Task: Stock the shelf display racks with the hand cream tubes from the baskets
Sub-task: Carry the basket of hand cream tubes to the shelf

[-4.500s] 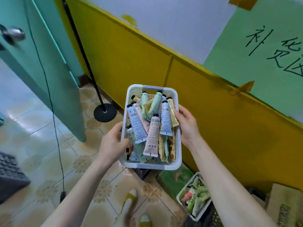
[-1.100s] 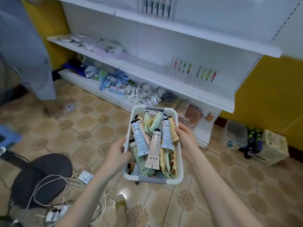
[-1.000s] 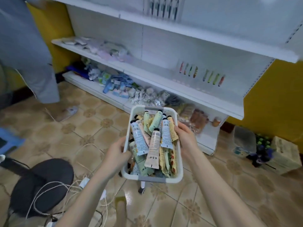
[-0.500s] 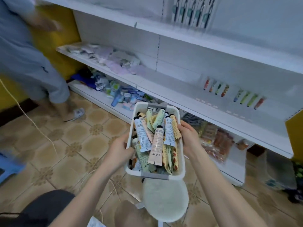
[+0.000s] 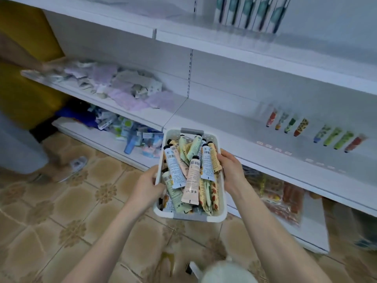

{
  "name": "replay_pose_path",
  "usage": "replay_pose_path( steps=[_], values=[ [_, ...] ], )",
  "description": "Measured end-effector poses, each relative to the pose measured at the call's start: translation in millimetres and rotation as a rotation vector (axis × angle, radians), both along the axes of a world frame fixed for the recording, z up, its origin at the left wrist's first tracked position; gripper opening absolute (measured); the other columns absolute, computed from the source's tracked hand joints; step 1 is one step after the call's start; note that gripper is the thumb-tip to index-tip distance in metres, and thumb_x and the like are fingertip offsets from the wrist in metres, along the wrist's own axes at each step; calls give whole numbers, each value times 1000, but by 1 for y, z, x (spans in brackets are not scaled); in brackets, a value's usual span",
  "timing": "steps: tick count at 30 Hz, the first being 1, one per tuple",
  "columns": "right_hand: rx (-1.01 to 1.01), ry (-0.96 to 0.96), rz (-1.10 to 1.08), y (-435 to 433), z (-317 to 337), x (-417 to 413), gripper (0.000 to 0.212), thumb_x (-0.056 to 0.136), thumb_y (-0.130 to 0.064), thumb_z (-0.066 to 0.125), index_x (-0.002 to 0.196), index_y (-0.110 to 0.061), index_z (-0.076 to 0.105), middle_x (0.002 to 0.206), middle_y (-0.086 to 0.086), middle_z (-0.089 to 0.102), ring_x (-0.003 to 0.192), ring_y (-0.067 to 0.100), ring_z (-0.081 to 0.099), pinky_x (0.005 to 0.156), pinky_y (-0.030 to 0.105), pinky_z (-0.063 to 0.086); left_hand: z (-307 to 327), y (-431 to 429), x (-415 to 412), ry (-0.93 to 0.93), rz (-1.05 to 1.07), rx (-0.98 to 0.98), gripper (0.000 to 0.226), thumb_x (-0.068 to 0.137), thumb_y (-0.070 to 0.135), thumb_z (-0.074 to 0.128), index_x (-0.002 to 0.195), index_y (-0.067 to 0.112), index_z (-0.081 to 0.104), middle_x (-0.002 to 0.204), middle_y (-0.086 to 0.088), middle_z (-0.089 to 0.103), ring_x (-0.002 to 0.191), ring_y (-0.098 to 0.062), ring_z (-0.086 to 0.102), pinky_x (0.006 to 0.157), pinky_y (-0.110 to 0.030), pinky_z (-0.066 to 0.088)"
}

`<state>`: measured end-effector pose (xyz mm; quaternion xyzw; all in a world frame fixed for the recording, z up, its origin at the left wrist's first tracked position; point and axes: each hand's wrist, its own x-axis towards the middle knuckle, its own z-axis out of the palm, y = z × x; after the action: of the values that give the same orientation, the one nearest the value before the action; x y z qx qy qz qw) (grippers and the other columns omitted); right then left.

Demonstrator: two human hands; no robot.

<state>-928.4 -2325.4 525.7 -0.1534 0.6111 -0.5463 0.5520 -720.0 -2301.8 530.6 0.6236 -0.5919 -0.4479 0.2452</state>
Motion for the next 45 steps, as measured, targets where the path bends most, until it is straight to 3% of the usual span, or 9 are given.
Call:
replay_pose_path(
  steps=[4, 9, 16, 20, 22, 26, 32, 37, 45],
  values=[
    [4, -1, -30, -74, -4, -4, 26, 89, -5, 56, 115, -8, 61, 103, 20, 67, 87, 30, 66, 82, 47, 54, 5, -87, -4, -2, -42, -5, 43, 83, -6, 51, 115, 23, 54, 92, 0, 59, 71, 0, 53, 54, -18, 41],
    [5, -13, -109, -141, -3, -15, 27, 88, -1, 56, 115, -5, 62, 104, 23, 67, 88, 32, 65, 87, 52, 52, 3, -166, -13, -12, -91, 10, 49, 85, -1, 54, 129, 21, 52, 102, 1, 60, 79, -11, 58, 67, -26, 44],
    [18, 15, -268, -216, -16, -52, 21, 92, -1, 51, 108, -7, 63, 85, 13, 67, 73, 25, 64, 79, 44, 55, -16, -275, -53, 34, -278, 9, 24, 86, 11, 60, 102, 29, 61, 89, 14, 64, 77, 6, 55, 62, -13, 44],
    [32, 27, -354, -243, -33, -85, 24, 94, 1, 42, 97, -11, 62, 80, 9, 64, 72, 22, 62, 80, 44, 52, -30, -315, -88, 84, -343, 44, 22, 86, 14, 62, 99, 31, 58, 82, 12, 64, 76, -8, 63, 73, -32, 54],
    [40, 36, -361, -252, -44, -101, 26, 94, 2, 41, 105, -9, 61, 81, 9, 64, 72, 21, 62, 79, 43, 53, -42, -330, -105, 86, -376, 59, 24, 86, 13, 62, 103, 29, 59, 85, 10, 63, 78, -11, 63, 75, -33, 54],
    [59, 60, -381, -269, -69, -136, 26, 95, 1, 40, 96, -13, 62, 80, 7, 64, 70, 19, 62, 72, 39, 54, -71, -356, -143, 78, -430, 74, 25, 84, 9, 60, 102, 26, 60, 92, 5, 66, 85, -19, 64, 79, -40, 54],
    [53, 112, -384, -293, -129, -181, 31, 95, 1, 41, 125, -3, 51, 82, 6, 63, 68, 14, 62, 57, 27, 55, -137, -382, -187, 125, -439, 91, 34, 82, 6, 61, 114, 18, 62, 106, -3, 67, 90, -22, 66, 82, -43, 55],
    [19, 83, -366, -310, -172, -211, 30, 97, -1, 39, 125, -3, 51, 88, 9, 63, 78, 21, 63, 79, 42, 55, -181, -399, -215, 143, -438, 79, 30, 84, 8, 63, 110, 22, 61, 105, -4, 66, 84, -21, 65, 61, -30, 51],
    [-12, 67, -373, -331, -199, -240, 26, 97, 2, 34, 114, -4, 54, 87, 11, 61, 78, 22, 62, 81, 42, 55, -210, -421, -245, 129, -447, 75, 36, 84, -5, 52, 108, 20, 59, 86, 3, 61, 69, -12, 59, 43, -18, 41]
  ],
)
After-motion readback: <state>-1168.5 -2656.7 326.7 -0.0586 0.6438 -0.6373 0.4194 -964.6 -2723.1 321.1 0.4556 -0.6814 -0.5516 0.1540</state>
